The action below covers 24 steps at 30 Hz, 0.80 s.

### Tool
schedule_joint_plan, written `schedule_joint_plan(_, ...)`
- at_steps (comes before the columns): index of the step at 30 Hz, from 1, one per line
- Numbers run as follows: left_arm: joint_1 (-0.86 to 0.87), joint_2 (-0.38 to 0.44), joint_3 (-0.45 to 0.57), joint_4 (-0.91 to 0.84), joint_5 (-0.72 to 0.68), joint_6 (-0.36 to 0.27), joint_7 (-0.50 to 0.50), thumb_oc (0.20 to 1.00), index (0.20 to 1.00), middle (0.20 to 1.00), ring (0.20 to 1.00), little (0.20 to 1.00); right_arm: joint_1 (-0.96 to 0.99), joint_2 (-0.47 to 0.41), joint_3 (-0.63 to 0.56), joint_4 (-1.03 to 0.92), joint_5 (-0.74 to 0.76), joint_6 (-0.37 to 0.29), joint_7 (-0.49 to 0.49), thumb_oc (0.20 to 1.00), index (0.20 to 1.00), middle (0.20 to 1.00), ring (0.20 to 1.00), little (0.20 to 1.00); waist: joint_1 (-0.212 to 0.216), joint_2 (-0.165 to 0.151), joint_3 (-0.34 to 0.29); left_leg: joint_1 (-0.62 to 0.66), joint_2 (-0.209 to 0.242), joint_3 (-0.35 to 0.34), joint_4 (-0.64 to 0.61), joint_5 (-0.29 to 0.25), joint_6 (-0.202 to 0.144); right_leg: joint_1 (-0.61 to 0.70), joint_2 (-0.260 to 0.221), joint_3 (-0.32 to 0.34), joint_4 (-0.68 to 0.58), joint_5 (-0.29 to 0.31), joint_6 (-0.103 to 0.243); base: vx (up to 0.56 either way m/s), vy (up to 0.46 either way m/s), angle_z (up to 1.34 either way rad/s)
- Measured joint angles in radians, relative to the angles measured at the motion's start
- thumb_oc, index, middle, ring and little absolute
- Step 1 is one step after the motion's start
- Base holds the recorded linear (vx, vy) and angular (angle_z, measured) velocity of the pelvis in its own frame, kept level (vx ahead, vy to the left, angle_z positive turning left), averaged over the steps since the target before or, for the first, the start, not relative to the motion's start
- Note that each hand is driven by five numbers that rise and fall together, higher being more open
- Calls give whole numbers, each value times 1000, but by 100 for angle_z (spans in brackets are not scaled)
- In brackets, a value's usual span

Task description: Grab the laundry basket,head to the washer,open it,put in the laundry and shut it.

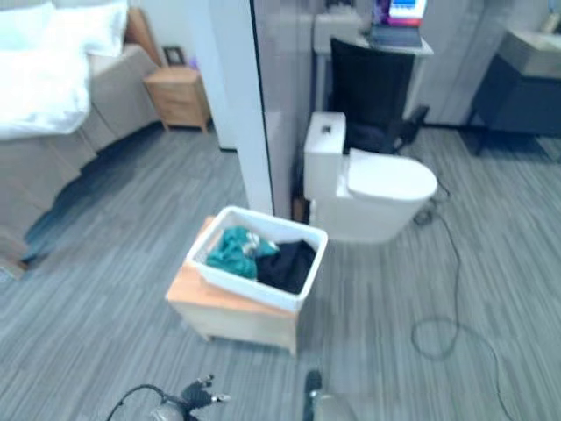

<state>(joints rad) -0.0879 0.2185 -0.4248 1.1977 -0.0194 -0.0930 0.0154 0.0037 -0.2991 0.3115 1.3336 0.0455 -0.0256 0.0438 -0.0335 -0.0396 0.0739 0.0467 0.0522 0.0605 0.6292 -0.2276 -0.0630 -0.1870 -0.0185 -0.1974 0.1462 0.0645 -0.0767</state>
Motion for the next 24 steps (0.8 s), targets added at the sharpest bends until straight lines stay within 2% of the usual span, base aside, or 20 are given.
schedule_joint_plan(1,1,-4,17,-5,-1,0,0,1000,1000,1000,1000,1000,-3,-14,-6,-17,4,-1,1,1000,1000,1000,1000,1000,-2,7,-4,-79,6,-19,98,120,0,12,23,8,-28,-8,-23,248,-255,-23)
schedule_joint_plan(2,-15,-1,9,-3,-2,1,2,1000,1000,1000,1000,1000,-19,-19,-7,-10,18,-4,1,1000,1000,1000,1000,1000,4,8,13,-167,43,-17,258,253,3,57,49,7,-76,-1,-40,186,-60,-16)
schedule_joint_plan(3,-22,16,18,-14,-10,-1,-1,1000,1000,1000,1000,1000,-29,-10,2,-3,20,2,-1,1000,1000,1000,1000,1000,13,-7,22,-197,71,1,281,204,9,101,57,8,-122,11,-40,114,-37,-22)
schedule_joint_plan(4,-28,31,19,-10,-10,-1,0,1000,1000,1000,1000,1000,-26,-3,8,0,20,-2,-2,1000,1000,1000,1000,1000,15,-36,23,-223,78,9,208,153,10,126,58,8,-142,12,-44,238,-28,-18)
schedule_joint_plan(6,-32,53,18,-31,-11,-1,1,1000,1000,1000,1000,1000,-36,0,7,-7,21,0,-1,1000,1000,1000,1000,1000,16,-69,30,-230,80,6,-79,143,9,183,63,27,-186,-4,-40,223,23,-12)
schedule_joint_plan(7,-31,55,19,-38,-12,-1,1,1000,1000,1000,1000,1000,-37,-5,7,-10,21,1,-2,1000,1000,1000,1000,1000,17,-80,37,-211,79,-1,-260,163,-18,208,66,38,-212,-2,-39,208,58,-29)
schedule_joint_plan(8,-29,53,18,-43,-12,-2,2,1000,1000,1000,1000,1000,-43,-10,7,-10,21,0,-3,1000,1000,1000,1000,1000,20,-77,42,-187,79,-33,-473,200,-68,230,78,58,-232,2,-32,184,57,-44)
schedule_joint_plan(9,-25,51,18,-43,-13,-2,2,1000,1000,1000,1000,1000,-51,-15,8,-10,21,0,-4,1000,1000,1000,1000,1000,22,-66,45,-167,82,-78,-606,231,-91,242,91,71,-232,-3,-21,169,33,-78)
schedule_joint_plan(10,-24,52,19,-41,-20,-2,2,1000,1000,1000,1000,1000,-67,-18,10,-12,21,-2,-12,1000,1000,1000,1000,1000,25,-47,55,-163,93,-220,-727,284,-101,269,119,112,-232,-6,-18,302,82,-135)
schedule_joint_plan(11,-17,55,20,-52,-20,-2,3,1000,1000,1000,1000,1000,-76,-21,36,-31,19,-11,-18,1000,1000,1000,1000,1000,35,-42,51,-177,82,-268,-676,298,-102,292,124,137,-233,-19,-32,311,111,-138)
schedule_joint_plan(12,-9,51,18,-49,-20,1,3,1000,1000,1000,1000,1000,-62,-24,44,-31,18,-17,-18,1000,1000,1000,1000,1000,22,-29,43,-172,77,-256,-625,305,-97,314,123,138,-232,-41,-40,306,153,-83)
schedule_joint_plan(13,-5,51,17,-48,-19,-1,1,1000,1000,1000,1000,1000,-43,-24,43,-32,18,-17,-18,1000,1000,1000,1000,1000,9,-24,35,-155,81,-232,-627,305,-96,327,122,135,-232,-49,-34,162,126,-10)
schedule_joint_plan(15,2,51,17,-46,-19,-2,1,1000,1000,1000,1000,1000,-15,-24,43,-17,18,-13,-17,1000,1000,1000,1000,1000,11,-17,26,-100,81,-212,-664,305,-91,336,115,145,-232,-61,-15,161,142,-8)
schedule_joint_plan(16,15,51,15,-44,-19,-2,0,1000,1000,1000,1000,1000,-9,-26,29,-9,19,-11,-18,1000,1000,1000,1000,1000,14,-6,19,-52,78,-203,-696,307,-83,337,107,162,-232,-67,-5,106,93,-24)
schedule_joint_plan(17,24,50,15,-46,-19,-2,0,1000,1000,1000,1000,1000,-3,-29,11,-10,19,-11,-18,1000,1000,1000,1000,1000,13,9,15,-26,80,-181,-700,329,-55,337,110,165,-232,-75,8,76,79,-3)
schedule_joint_plan(18,28,51,16,-49,-20,-2,0,1000,1000,1000,1000,1000,4,-29,10,-10,20,-11,-18,1000,1000,1000,1000,1000,3,21,15,-14,78,-175,-720,314,-54,341,108,158,-232,-81,19,48,55,18)
schedule_joint_plan(19,33,57,19,-57,-20,-1,1,1000,1000,1000,1000,1000,7,-20,1,-11,21,-10,-15,1000,1000,1000,1000,1000,11,18,16,-13,66,-175,-719,313,-52,337,95,159,-225,-88,35,78,100,8)
schedule_joint_plan(20,68,77,30,-118,-21,-4,0,1000,1000,1000,1000,1000,12,-12,-41,-21,26,-13,-15,1000,1000,1000,1000,1000,21,16,12,-11,51,-157,-719,302,-37,327,77,166,-212,-102,55,31,45,-5)
schedule_joint_plan(23,170,123,86,-296,-60,1,-4,1000,1000,1000,1000,1000,15,-5,-117,-53,71,-21,-16,1000,1000,1000,1000,1000,21,19,14,-11,25,-155,-720,296,-26,321,50,166,-199,-117,78,55,41,-5)
schedule_joint_plan(24,319,164,189,-530,-96,21,-33,1000,1000,1000,1000,1000,40,-3,-179,-102,104,-18,-9,1000,1000,1000,1000,1000,37,29,18,-7,14,-149,-720,290,-18,322,36,169,-197,-121,83,74,27,-10)
